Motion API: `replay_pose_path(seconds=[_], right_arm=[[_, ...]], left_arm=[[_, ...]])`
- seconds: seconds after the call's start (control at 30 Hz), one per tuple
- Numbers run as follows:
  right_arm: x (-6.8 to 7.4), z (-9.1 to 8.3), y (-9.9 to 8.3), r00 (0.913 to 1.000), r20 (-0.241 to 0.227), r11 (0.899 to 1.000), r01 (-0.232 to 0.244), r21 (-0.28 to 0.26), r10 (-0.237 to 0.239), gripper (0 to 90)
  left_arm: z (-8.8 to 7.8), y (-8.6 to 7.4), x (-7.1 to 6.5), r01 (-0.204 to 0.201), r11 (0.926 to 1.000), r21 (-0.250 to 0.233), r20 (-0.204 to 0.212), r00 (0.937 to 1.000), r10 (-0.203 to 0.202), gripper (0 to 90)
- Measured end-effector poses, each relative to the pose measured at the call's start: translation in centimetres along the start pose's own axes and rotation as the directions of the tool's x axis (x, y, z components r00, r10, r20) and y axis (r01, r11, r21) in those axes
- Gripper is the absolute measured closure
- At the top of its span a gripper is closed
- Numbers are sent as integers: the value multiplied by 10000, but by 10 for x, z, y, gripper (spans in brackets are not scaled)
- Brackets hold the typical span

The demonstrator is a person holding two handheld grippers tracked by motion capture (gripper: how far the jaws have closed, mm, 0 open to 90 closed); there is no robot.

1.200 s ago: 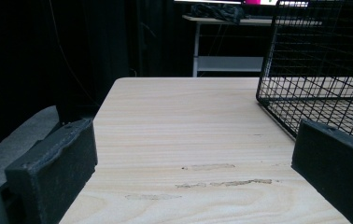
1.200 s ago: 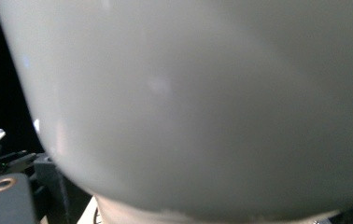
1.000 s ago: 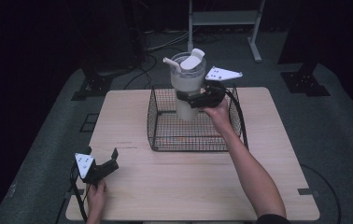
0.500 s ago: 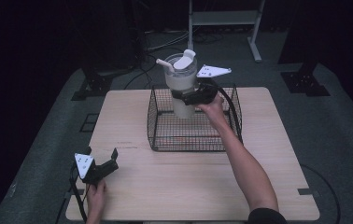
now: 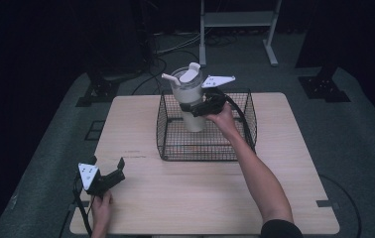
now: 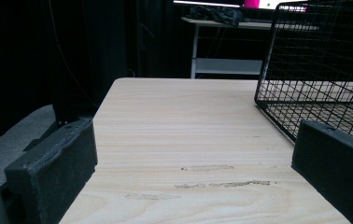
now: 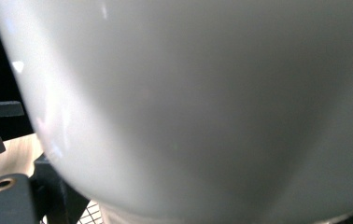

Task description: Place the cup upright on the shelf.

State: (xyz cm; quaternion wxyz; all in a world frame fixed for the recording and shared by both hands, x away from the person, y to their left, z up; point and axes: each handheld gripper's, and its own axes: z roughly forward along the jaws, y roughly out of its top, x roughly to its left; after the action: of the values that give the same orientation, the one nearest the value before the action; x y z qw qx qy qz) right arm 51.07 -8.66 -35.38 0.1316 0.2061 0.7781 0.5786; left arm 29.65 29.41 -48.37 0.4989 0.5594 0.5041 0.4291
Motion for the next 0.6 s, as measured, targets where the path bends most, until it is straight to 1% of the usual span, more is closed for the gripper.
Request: replay_pose_path(seconds=[0.1, 0.23, 0.3, 0.37, 0.4, 0.6], right_arm=[[-2, 3, -3, 10000, -38, 9999, -75, 119, 75, 78], [-4, 6, -6, 9999, -56, 9990, -87, 444, 90, 78], [-5, 8, -9, 10000, -89, 9982, -20, 591, 26, 78], [-6, 9, -11, 9999, -131, 9972, -64, 751, 74, 78], [-7, 10, -12, 9998, -183, 9970, 0, 775, 14, 78], [-10, 13, -17, 9995, -260, 9949, -131, 997, 158, 78]], left_arm=[[0, 0, 0, 31, 10000, -15, 7, 10000, -31, 0], [0, 0, 1, 58, 10000, -34, 15, 10000, -58, 0], [0, 0, 1, 65, 10000, -36, 15, 10000, -65, 0], [0, 0, 1, 70, 10000, -37, 14, 10000, -70, 0], [0, 0, 1, 62, 10000, -31, 13, 10000, -62, 0], [0, 0, 1, 79, 10000, -38, 15, 10000, -79, 0]])
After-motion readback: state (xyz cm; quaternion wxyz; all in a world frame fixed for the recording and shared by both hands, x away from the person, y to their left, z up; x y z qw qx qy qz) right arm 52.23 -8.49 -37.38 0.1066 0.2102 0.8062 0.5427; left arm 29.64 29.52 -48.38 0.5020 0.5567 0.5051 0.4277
